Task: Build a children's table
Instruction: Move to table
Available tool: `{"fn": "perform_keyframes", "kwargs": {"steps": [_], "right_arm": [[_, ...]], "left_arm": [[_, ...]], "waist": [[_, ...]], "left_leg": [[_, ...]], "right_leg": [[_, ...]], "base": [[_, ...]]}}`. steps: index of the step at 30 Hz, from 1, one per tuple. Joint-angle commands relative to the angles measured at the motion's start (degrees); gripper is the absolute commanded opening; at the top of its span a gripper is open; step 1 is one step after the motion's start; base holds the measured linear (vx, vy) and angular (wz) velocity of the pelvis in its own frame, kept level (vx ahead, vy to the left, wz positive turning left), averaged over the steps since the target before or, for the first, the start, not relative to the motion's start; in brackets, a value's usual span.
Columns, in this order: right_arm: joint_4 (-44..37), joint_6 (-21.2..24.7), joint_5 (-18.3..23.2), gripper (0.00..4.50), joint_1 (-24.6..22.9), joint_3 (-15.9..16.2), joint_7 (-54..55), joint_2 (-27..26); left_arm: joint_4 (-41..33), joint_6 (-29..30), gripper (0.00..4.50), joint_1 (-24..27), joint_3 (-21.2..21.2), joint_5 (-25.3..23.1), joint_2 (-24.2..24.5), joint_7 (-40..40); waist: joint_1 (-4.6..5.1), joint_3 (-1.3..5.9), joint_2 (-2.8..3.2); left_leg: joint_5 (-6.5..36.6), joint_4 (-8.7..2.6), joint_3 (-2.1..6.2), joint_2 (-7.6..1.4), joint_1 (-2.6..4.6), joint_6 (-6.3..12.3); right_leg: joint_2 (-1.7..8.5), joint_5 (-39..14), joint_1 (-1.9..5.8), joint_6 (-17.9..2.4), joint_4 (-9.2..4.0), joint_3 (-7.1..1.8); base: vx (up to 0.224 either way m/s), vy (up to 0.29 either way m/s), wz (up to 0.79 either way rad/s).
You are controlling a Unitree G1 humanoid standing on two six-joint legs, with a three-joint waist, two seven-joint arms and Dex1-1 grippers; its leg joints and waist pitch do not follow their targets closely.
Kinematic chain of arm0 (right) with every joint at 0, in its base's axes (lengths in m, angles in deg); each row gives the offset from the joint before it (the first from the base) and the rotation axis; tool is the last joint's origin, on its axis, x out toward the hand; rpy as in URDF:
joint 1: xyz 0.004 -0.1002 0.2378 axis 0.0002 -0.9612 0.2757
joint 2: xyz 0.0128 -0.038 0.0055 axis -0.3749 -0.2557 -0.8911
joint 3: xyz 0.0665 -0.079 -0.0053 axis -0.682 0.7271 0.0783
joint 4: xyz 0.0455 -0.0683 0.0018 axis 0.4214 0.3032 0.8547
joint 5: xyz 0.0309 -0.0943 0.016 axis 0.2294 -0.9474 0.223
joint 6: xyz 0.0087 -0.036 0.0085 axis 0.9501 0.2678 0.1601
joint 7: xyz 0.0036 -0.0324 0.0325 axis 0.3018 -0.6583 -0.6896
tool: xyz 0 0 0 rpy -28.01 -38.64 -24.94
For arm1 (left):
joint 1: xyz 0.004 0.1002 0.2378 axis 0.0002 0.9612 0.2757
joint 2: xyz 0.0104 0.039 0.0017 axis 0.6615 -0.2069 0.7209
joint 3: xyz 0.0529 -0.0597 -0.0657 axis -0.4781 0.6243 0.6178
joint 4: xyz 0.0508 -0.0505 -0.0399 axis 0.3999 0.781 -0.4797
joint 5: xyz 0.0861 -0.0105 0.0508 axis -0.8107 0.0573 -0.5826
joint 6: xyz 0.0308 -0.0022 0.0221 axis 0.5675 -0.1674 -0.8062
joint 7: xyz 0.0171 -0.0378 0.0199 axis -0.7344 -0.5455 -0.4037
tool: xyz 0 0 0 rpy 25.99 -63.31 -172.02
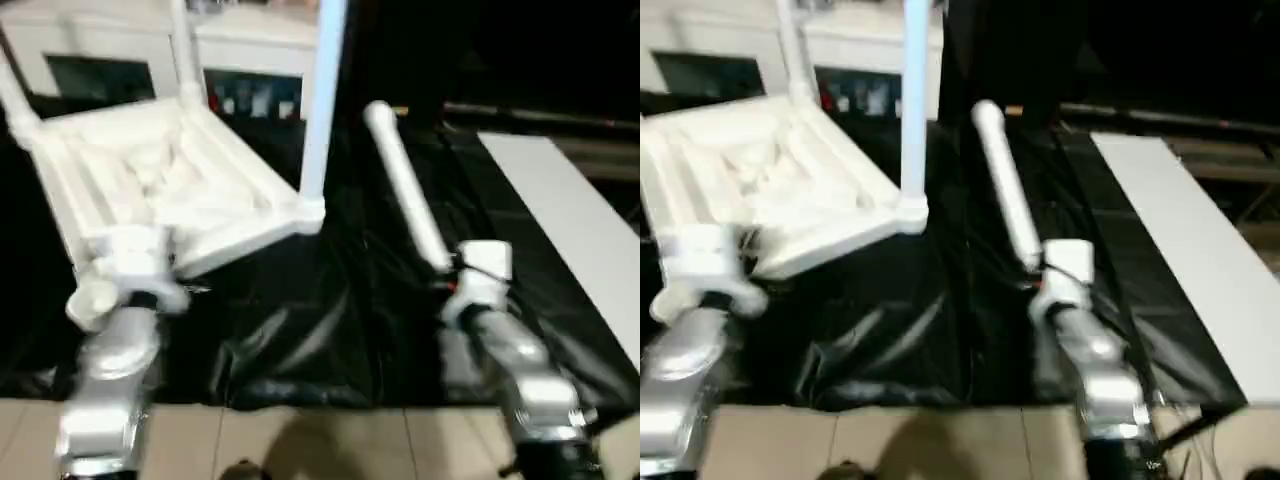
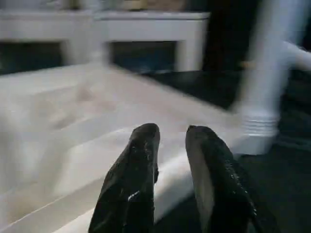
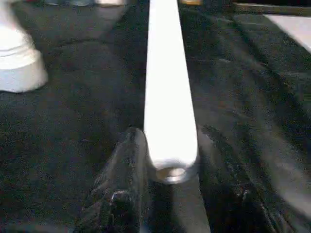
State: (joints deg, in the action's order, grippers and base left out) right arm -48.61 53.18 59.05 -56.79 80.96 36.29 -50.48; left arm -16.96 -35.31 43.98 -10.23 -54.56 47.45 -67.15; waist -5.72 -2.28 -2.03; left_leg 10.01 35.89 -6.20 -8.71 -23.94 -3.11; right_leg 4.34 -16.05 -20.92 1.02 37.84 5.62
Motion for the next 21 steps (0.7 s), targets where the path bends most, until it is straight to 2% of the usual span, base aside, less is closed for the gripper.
{"fn": "perform_keyframes", "kwargs": {"steps": [1,2,3,4,6,9,10,11,12,13,14,15,17,18,19,20,21], "right_arm": [[0.53,-1.01,-0.53,1.17,1.02,-1.28,0.86,0.87],[0.69,-0.99,-0.74,1.17,1.06,-1.36,0.93,1.09],[0.61,-0.94,-0.79,1.17,1.01,-1.39,0.88,1.19],[0.47,-0.89,-0.54,1.17,0.96,-1.43,0.33,1.36],[-0.32,-0.76,-0.46,1.17,0.51,-1.00,-1.28,2.39],[-0.89,-0.46,-0.89,1.17,-0.13,-0.12,-2.72,4.42],[-0.84,-0.31,-1.18,1.17,-0.33,0.01,-3.90,5.79],[-0.87,-0.04,-1.31,1.17,-0.58,-0.11,-5.15,7.13],[-0.85,0.33,-1.36,1.17,-0.74,-0.19,-6.59,8.57],[-0.69,0.53,-1.90,1.17,-0.80,-0.04,-7.92,10.43],[-0.26,0.82,-2.89,1.17,-0.95,0.54,-11.33,14.52],[-0.11,0.81,-3.17,1.17,-1.05,0.73,-12.62,15.91],[0.39,-0.54,-2.53,1.17,-1.09,-0.08,-16.12,18.92],[0.26,-0.42,-0.94,1.17,-1.09,-1.20,-17.73,19.54],[0.24,-0.18,0.70,1.17,-1.06,-2.40,-19.16,20.23],[0.55,-0.47,1.63,1.17,-1.16,-3.37,-20.31,21.23],[0.83,-0.89,2.51,1.17,-1.32,-4.03,-21.54,22.23]], "left_arm": [[-0.90,0.32,1.22,0.11,-2.06,-0.16,1.32,3.01],[-0.97,0.25,1.22,0.21,-2.75,-0.56,1.68,3.55],[-1.10,0.35,1.22,0.39,-3.24,-0.54,1.87,4.13],[-1.37,0.56,1.22,0.76,-4.15,-0.50,2.19,5.13],[-3.09,1.43,1.22,2.23,-6.34,0.45,2.89,7.78],[-5.27,2.61,1.22,3.73,-8.87,1.13,4.72,11.42],[-6.16,2.53,1.22,4.17,-10.33,0.60,6.37,13.31],[-7.03,2.51,1.22,4.52,-11.37,0.33,7.76,14.92],[-7.53,1.93,1.22,4.55,-12.10,-0.11,8.92,16.21],[-7.52,0.91,1.22,4.13,-12.46,-0.57,9.94,17.39],[-6.64,-1.38,1.22,2.52,-12.60,-1.79,11.39,18.87],[-6.25,-2.19,1.22,1.88,-12.53,-2.21,11.70,19.19],[-5.14,-3.64,1.22,-0.33,-12.10,-2.68,11.73,19.49],[-4.92,-4.14,1.22,-1.11,-12.00,-2.67,11.73,19.79],[-4.76,-4.63,1.22,-1.89,-11.96,-2.62,11.76,20.10],[-4.66,-4.71,1.22,-2.65,-11.82,-2.17,11.57,20.30],[-4.61,-4.63,1.22,-3.29,-11.83,-1.57,11.61,20.37]], "waist": [[0.65,2.27,0.85],[1.68,2.23,1.17],[1.82,2.11,1.04],[1.89,1.91,1.09],[2.13,1.78,1.00],[2.16,1.70,0.61],[2.05,1.71,0.63],[2.05,1.70,0.19],[1.84,1.76,0.37],[1.82,1.65,0.30],[1.67,1.75,-0.03],[1.49,1.80,0.03],[0.86,2.07,0.08],[0.62,2.18,0.29],[0.63,2.33,0.10],[0.46,2.56,0.29],[0.51,2.64,0.20]], "left_leg": [[22.68,-6.43,2.04,-4.67,1.85,-5.09],[30.91,-7.91,2.24,-4.79,1.72,-6.55],[31.78,-7.97,2.14,-4.58,1.52,-6.45],[33.63,-7.78,1.69,-4.29,1.77,-6.31],[33.85,-7.37,1.30,-4.14,1.95,-5.92],[29.73,-7.19,0.52,-4.18,1.89,-4.51],[28.14,-7.24,0.29,-4.19,1.96,-3.94],[27.11,-7.30,0.19,-4.20,1.85,-3.53],[25.27,-7.34,0.00,-4.31,1.89,-2.96],[24.14,-7.31,-0.27,-4.36,2.01,-2.36],[22.79,-7.14,-0.69,-4.43,2.32,-1.91],[21.86,-7.08,-0.79,-4.50,2.32,-1.60],[17.14,-6.87,-1.34,-4.67,2.22,-0.43],[15.81,-6.81,-1.40,-4.76,2.25,-0.40],[13.60,-6.67,-1.67,-4.68,2.10,0.18],[12.13,-6.50,-1.74,-4.83,2.28,0.46],[11.22,-6.34,-1.82,-4.81,2.27,0.64]], "right_leg": [[3.79,-21.63,0.12,-4.26,-6.58,-3.28],[3.65,-13.11,0.87,-5.58,-6.10,-3.09],[3.90,-12.97,0.99,-5.74,-6.23,-3.10],[4.47,-16.42,0.54,-5.64,-7.05,-3.29],[5.23,-21.64,0.24,-5.31,-7.91,-3.62],[5.51,-22.69,0.11,-5.05,-8.41,-4.06],[5.37,-21.80,0.11,-5.03,-8.42,-4.17],[5.31,-21.35,0.25,-4.87,-8.45,-4.15],[5.21,-19.73,0.41,-5.10,-8.19,-4.25],[5.01,-18.58,0.39,-5.29,-8.26,-4.29],[4.86,-17.02,0.30,-5.84,-8.20,-4.37],[4.85,-16.21,0.43,-6.01,-8.07,-4.40],[4.65,-10.74,0.96,-7.01,-7.50,-4.39],[4.73,-8.88,1.08,-7.42,-7.25,-4.39],[4.62,-5.20,1.31,-8.32,-6.93,-4.36],[4.51,-1.88,1.42,-9.25,-6.53,-4.28],[4.36,0.20,1.44,-9.69,-6.22,-4.26]], "base": [[-0.076,0.018,-0.05],[-0.056,0.038,-0.17],[-0.056,0.038,-0.17],[0.000,0.000,0.00],[0.000,0.000,0.00],[0.000,0.000,0.00],[0.000,0.000,0.00],[0.000,0.000,0.00],[0.000,0.000,0.00],[0.000,0.000,0.00],[0.000,0.000,0.00],[0.000,0.000,0.00],[0.000,0.000,0.00],[0.000,0.000,0.00],[0.000,0.000,0.00],[0.051,0.002,-0.05],[0.051,0.002,-0.05]]}}
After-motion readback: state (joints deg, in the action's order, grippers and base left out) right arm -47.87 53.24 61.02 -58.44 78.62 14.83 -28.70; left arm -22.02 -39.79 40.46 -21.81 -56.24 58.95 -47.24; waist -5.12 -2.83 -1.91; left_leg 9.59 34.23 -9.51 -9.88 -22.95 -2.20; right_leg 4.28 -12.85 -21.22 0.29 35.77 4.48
